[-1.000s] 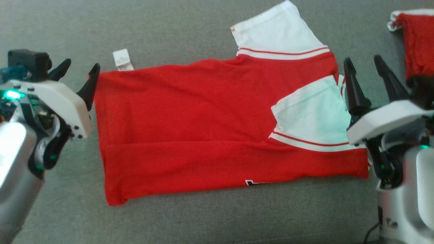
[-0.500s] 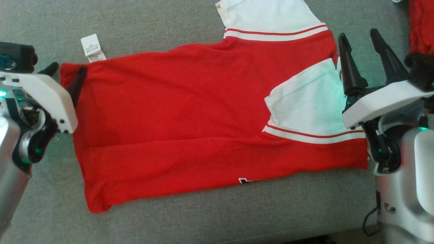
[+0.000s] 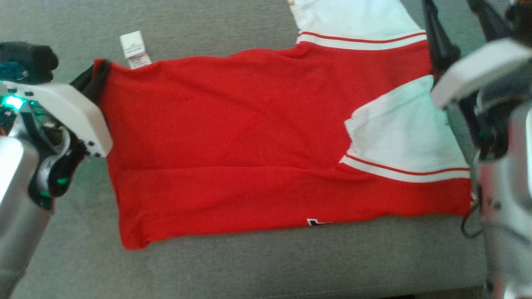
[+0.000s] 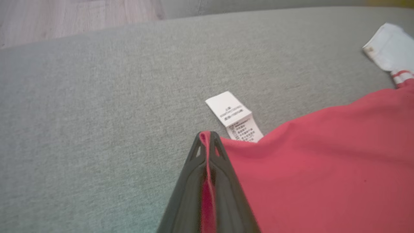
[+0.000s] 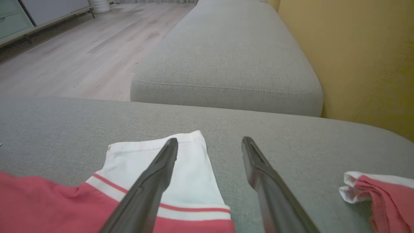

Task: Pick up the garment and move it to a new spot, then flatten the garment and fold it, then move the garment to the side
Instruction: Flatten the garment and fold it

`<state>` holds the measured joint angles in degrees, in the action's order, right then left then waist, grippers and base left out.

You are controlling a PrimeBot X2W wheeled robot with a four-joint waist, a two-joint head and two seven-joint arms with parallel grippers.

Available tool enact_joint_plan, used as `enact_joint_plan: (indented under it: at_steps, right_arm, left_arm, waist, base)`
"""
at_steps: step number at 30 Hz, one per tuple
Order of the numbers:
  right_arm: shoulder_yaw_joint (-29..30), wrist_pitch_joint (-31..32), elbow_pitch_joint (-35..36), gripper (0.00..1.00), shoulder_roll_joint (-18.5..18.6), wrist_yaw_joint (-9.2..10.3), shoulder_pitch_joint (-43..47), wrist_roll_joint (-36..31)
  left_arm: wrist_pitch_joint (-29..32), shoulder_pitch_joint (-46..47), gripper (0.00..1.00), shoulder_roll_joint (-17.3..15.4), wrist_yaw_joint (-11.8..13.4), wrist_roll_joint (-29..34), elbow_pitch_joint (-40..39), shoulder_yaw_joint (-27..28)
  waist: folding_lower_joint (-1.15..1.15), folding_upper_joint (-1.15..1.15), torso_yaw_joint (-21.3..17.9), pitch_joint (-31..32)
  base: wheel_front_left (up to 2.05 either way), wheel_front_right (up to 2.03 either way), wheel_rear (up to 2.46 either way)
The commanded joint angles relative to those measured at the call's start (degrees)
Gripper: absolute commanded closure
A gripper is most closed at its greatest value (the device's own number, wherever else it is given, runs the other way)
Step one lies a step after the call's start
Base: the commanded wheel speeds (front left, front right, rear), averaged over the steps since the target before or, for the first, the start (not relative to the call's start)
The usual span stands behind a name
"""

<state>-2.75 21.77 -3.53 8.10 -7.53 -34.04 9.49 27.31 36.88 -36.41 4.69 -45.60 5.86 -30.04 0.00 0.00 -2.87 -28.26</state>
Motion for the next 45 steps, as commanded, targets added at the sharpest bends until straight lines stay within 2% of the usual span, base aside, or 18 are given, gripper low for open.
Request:
enact_joint_plan:
  at_steps: [1,6,13,22,23,25,27,28,30,36,40,45]
  right_arm:
    - [-1.5,1.1,0.9,0.00,0.4,0.04,-2.8,-0.1]
    - [-2.3,8.0,-8.8,0.00,3.2,0.04,-13.4,-1.4]
    - [1.0,15.6,-23.1,0.00,2.4,0.04,-22.3,-3.4]
    - [1.9,17.4,-32.1,0.00,1.8,0.04,-25.3,-6.6]
    - [1.7,17.6,-32.8,0.14,1.8,0.04,-25.4,-6.6]
    - [1.1,18.0,-34.1,0.52,1.9,0.04,-25.3,-6.5]
    - [0.8,17.2,-34.8,0.74,2.0,0.04,-25.4,-6.5]
    - [0.8,16.6,-35.1,1.00,2.0,0.04,-25.4,-6.6]
    - [1.0,15.5,-35.2,1.00,2.0,0.04,-25.5,-6.5]
    - [2.4,6.4,-36.4,1.00,1.0,0.04,-26.5,-6.8]
    - [-0.2,1.7,-36.7,1.00,1.2,0.04,-25.7,-4.4]
    - [-4.7,-2.4,-34.1,1.00,3.7,0.04,-20.2,0.6]
  left_arm:
    - [-0.9,2.2,1.00,-1.8,-0.1,0.6,-2.3,2.7]
    - [-4.7,2.9,1.00,0.5,-0.4,2.1,-5.6,1.9]
    - [-7.8,3.7,1.00,4.6,-0.9,3.4,-6.8,-0.4]
    - [-9.7,4.8,1.00,7.5,-1.8,3.5,-4.0,-1.9]
    - [-9.8,4.9,1.00,7.7,-1.9,3.5,-3.7,-2.0]
    - [-10.0,5.1,1.00,7.9,-2.0,3.4,-3.1,-2.1]
    - [-10.1,5.2,1.00,8.0,-2.2,3.3,-2.6,-2.1]
    - [-10.2,5.3,1.00,8.0,-2.2,3.2,-2.4,-2.1]
    - [-10.3,5.4,1.00,8.0,-2.2,3.2,-2.1,-2.0]
    - [-11.3,5.5,1.00,7.6,-2.2,3.1,-0.4,-1.4]
    - [-12.4,4.6,1.00,7.0,-2.3,3.0,0.5,-1.1]
    - [-13.5,2.0,1.00,6.2,-2.1,3.0,-0.1,-1.3]
  waist:
    - [0.00,0.00,1.4,-0.3]
    - [0.00,0.00,5.2,-1.4]
    - [0.00,0.00,9.5,-2.3]
    - [0.00,0.00,11.0,-2.2]
    - [0.00,0.00,11.0,-2.2]
    - [0.00,0.00,11.0,-2.1]
    - [0.00,0.00,10.9,-2.1]
    - [0.00,0.00,10.8,-2.1]
    - [0.00,0.00,10.7,-2.1]
    - [0.00,0.00,9.6,-1.3]
    - [0.00,0.00,8.4,0.8]
    - [0.00,0.00,7.5,4.5]
  base:
    - [0.00,0.00,0.00]
    - [0.00,0.00,0.00]
    - [0.00,0.00,0.00]
    - [0.00,0.00,0.00]
    - [0.00,0.00,0.00]
    - [0.00,0.00,0.00]
    - [0.00,0.00,0.00]
    - [0.00,0.00,0.00]
    - [0.00,0.00,0.00]
    - [0.00,0.00,0.00]
    - [0.00,0.00,0.00]
    - [0.00,0.00,0.00]
